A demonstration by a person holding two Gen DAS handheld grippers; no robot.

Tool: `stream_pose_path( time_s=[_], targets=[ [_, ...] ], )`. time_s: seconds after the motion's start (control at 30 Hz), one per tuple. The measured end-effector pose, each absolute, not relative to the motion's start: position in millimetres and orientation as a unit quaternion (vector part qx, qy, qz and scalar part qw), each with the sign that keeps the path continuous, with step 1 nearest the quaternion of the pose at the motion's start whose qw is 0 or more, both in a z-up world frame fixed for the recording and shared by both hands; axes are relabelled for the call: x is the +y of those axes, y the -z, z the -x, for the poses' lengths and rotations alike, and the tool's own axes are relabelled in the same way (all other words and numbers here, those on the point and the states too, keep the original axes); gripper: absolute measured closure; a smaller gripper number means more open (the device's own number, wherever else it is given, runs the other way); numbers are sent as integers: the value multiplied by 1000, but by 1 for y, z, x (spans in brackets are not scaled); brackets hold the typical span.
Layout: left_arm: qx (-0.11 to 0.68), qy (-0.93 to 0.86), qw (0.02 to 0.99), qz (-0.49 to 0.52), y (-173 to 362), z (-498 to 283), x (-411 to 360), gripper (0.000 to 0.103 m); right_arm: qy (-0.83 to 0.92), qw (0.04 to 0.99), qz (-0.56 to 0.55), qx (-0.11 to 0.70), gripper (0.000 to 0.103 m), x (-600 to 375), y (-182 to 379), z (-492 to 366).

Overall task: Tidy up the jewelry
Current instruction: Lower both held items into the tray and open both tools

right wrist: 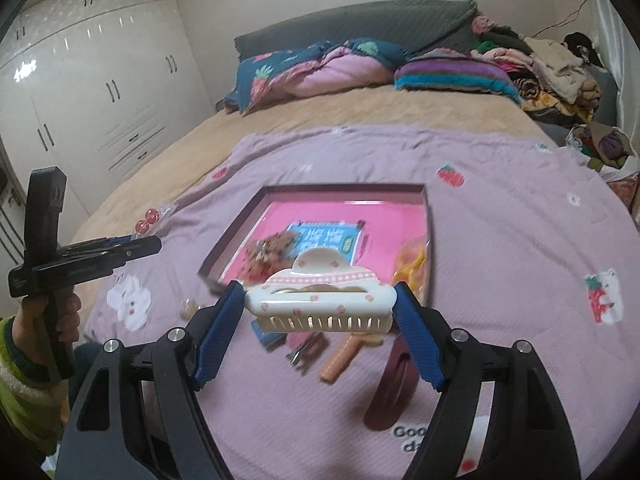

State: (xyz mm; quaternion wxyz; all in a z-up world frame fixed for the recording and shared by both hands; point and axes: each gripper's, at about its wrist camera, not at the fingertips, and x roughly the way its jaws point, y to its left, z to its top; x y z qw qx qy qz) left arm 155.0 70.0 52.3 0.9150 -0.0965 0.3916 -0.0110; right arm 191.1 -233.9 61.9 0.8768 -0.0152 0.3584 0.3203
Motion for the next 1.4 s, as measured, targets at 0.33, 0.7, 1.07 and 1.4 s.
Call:
stream_pose_path(
  time_s=[0.33, 0.7, 1.07, 1.4],
  targets=[
    [375, 10, 921, 102, -69, -198, 73, 68, -304, 892, 7, 334, 28, -242, -83, -214],
    [400, 7, 913, 85, -50, -244, 64, 68, -283, 902, 12, 326, 28, -235, -81, -242],
    [438, -4, 895, 85, -9, -270, 70, 68, -280, 894, 21, 350, 28, -214, -49, -272],
    [462, -6, 883, 83, 19, -285, 71, 68, -279, 882, 50, 378, 28, -187, -14, -288]
  ],
)
